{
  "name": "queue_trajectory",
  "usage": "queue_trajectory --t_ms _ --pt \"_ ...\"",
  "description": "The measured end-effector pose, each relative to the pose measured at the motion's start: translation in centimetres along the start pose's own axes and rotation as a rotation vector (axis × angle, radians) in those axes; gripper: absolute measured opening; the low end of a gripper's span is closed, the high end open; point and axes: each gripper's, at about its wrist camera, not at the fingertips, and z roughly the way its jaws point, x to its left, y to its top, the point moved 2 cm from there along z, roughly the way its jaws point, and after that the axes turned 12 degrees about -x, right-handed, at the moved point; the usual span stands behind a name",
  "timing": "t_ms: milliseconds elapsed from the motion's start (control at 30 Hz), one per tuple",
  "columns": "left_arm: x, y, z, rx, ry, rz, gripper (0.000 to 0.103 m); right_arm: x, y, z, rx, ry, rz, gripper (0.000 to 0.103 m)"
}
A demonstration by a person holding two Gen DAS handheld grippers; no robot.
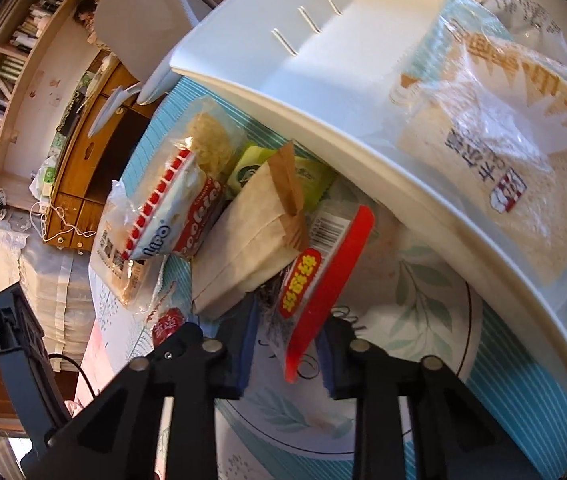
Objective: Organize snacks
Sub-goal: 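Grasp the red round packet with the left gripper while the right grasps the red stick packet, then carry both red packets over the white tray and open both grippers to drop them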
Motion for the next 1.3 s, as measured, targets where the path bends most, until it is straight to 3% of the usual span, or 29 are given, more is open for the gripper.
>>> queue_trajectory --t_ms 67,300,800,1300 --pt "0.0 0.1 -0.1 -0.001 -0.002 0.004 0.053 0.4 0.1 -0.2 0.005 0.014 -0.016 0.011" --pt "0.7 -0.7 -1.7 0.003 -0.004 -0.008 0.050 1.0 -0.3 -0.8 0.023 0.025 -0.042 0.002" --pt "1.5 -1.3 -8.6 -0.089 -0.038 -0.022 0.050 2.4 -1.2 -5.3 0.016 0.048 -0.088 0.001" --pt "1.3 -5.2 -16.8 -0.161 -0.101 -0.047 0.050 3.4 -2.1 -12.7 -0.068 0.118 -0.170 0.001"
